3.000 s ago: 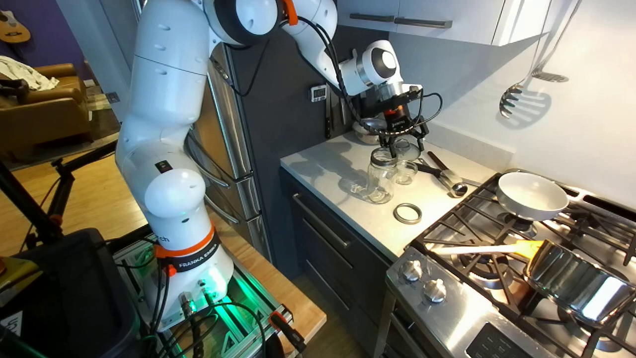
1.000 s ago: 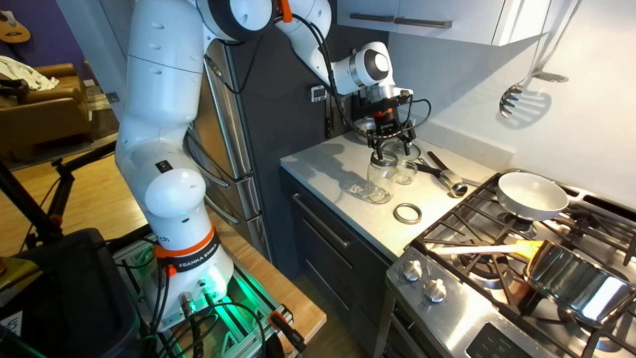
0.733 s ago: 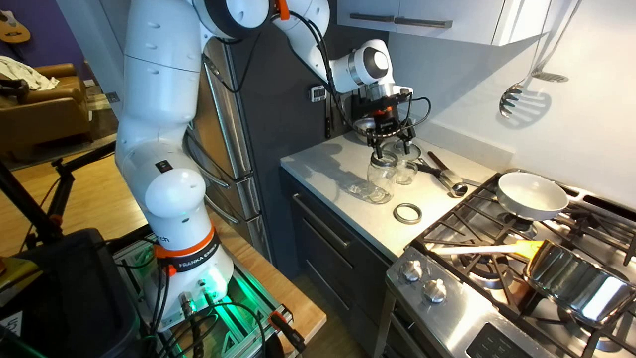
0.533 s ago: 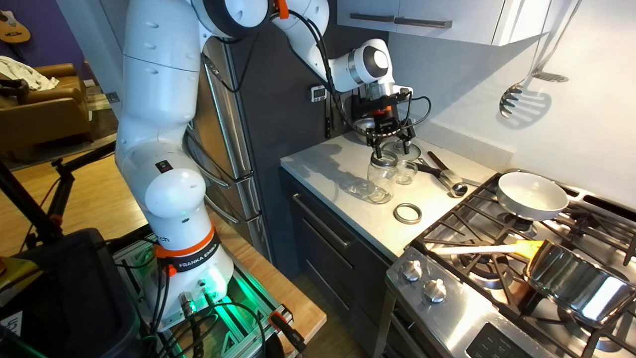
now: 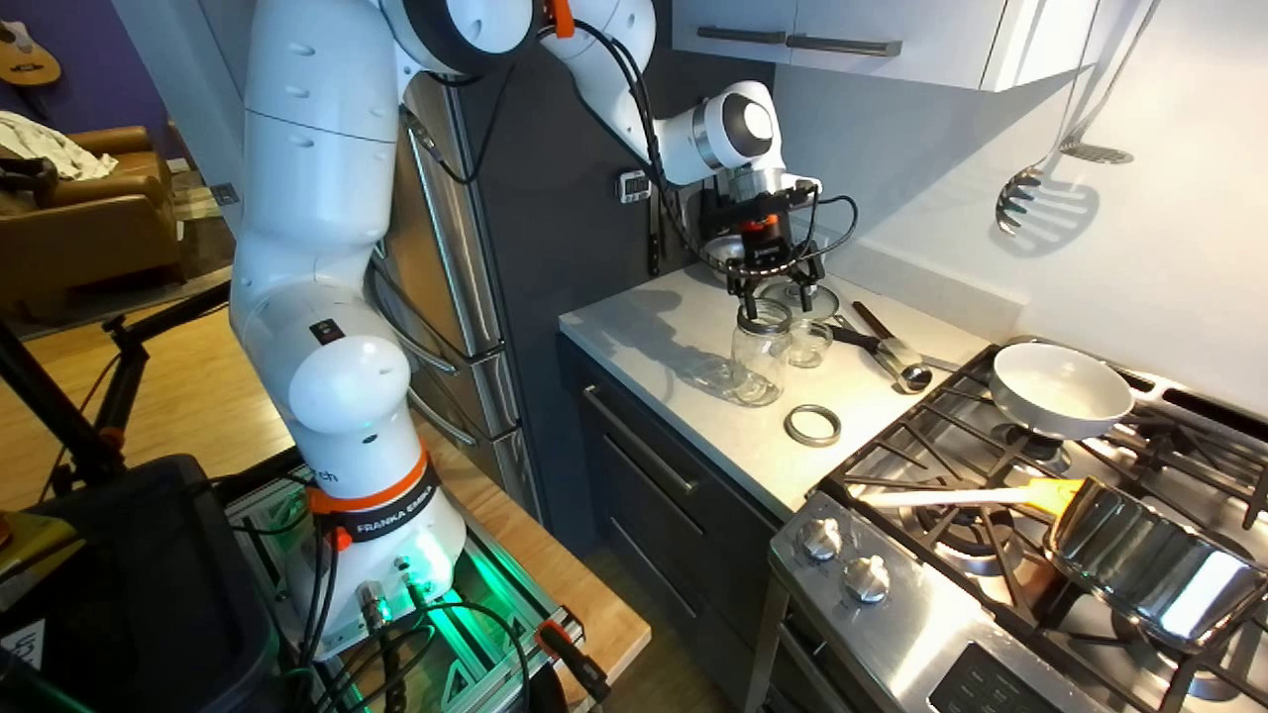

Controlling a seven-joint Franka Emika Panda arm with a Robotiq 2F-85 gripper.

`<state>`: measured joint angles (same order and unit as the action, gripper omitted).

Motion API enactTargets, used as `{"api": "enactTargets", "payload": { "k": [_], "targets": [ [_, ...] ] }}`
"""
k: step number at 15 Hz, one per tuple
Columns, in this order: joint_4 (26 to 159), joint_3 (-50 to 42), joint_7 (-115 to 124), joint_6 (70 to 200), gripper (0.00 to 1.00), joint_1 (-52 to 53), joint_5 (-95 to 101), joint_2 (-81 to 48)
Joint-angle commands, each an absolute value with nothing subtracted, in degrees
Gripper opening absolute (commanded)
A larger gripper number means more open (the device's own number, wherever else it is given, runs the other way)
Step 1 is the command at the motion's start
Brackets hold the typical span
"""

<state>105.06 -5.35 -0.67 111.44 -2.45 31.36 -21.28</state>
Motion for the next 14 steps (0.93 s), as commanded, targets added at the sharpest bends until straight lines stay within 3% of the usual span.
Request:
{"api": "enactTargets", "payload": {
  "k": [1, 14],
  "targets": [
    [106.4, -5.3, -1.5, 110.8, 1.0, -2.7, 29.5, -20.4],
    [107.6, -5.4, -0.7, 116.7, 1.0, -2.8, 30.2, -17.1]
  ]
}}
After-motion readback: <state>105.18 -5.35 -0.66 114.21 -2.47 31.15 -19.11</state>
